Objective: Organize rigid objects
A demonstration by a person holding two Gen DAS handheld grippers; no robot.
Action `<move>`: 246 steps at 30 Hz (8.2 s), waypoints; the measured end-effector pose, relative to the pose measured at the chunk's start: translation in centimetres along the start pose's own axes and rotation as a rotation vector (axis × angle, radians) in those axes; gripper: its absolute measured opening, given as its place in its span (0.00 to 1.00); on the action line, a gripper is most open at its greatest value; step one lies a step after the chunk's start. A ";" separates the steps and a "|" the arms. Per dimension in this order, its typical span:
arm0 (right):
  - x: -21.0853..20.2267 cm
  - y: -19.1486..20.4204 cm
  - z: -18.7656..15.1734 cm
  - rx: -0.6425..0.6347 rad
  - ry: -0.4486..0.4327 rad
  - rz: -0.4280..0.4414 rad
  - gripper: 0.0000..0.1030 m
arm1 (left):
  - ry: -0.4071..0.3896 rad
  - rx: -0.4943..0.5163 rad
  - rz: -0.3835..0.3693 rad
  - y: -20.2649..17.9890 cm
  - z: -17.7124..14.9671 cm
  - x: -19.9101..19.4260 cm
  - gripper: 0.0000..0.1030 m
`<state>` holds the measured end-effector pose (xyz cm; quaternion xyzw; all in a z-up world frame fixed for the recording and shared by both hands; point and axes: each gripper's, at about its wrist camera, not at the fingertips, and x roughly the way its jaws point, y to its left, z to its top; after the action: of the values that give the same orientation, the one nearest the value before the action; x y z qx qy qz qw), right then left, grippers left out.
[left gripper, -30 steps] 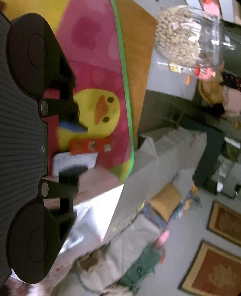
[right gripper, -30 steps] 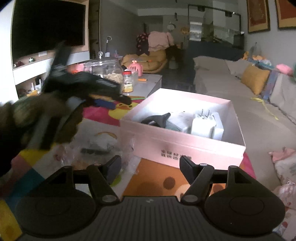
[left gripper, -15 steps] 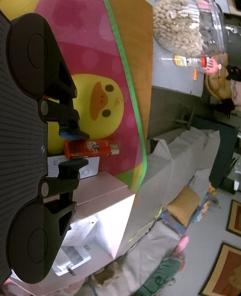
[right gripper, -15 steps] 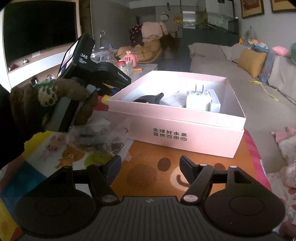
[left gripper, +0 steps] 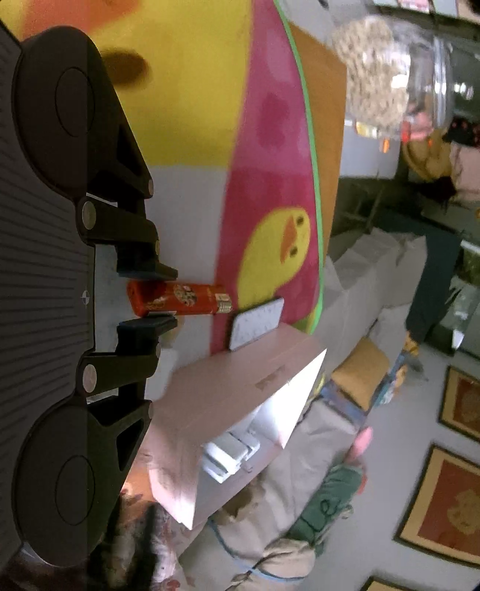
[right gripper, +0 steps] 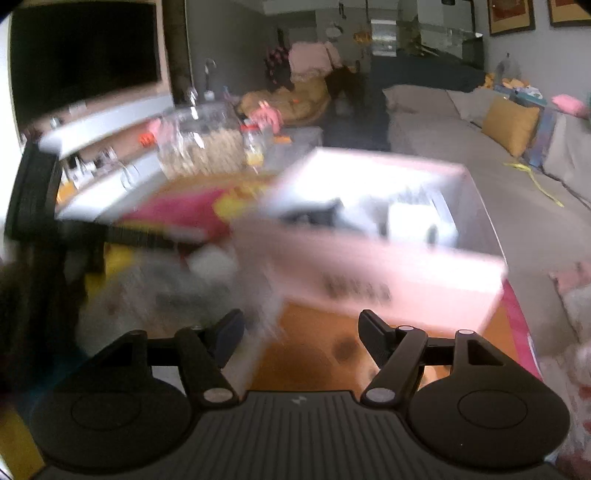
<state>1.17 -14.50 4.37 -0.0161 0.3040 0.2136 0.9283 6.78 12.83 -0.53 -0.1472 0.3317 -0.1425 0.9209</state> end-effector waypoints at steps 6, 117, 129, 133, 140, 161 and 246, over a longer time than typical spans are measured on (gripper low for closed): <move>3.2 4.6 10.3 -0.190 0.006 -0.052 0.38 | -0.046 -0.035 0.027 0.9 -1.2 -1.8 0.23; -0.2 -0.7 -4.5 0.002 0.141 -0.039 1.00 | 0.002 0.226 0.144 -7.9 -7.1 -4.5 0.26; -2.6 0.0 -5.5 -0.123 0.086 -0.209 0.91 | -0.017 0.190 0.116 -7.2 -7.2 -4.8 0.26; -3.6 -0.5 -5.7 -0.191 0.062 -0.344 0.91 | -0.023 0.159 0.096 -6.7 -7.2 -4.9 0.26; -5.2 -4.3 -3.6 0.096 -0.022 -0.232 0.91 | -0.023 0.201 0.129 -7.5 -7.4 -4.9 0.26; -4.8 -2.1 -3.1 0.056 0.063 -0.127 0.20 | -0.013 0.216 0.118 -7.9 -7.5 -5.3 0.26; -0.5 -1.9 -4.3 0.137 0.055 -0.113 0.68 | 0.051 0.375 0.065 -13.5 -8.6 -4.8 0.38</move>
<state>-0.77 -17.09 0.96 0.0242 0.3418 0.1390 0.9291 -4.57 0.68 0.77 0.0412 0.3270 -0.1756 0.9277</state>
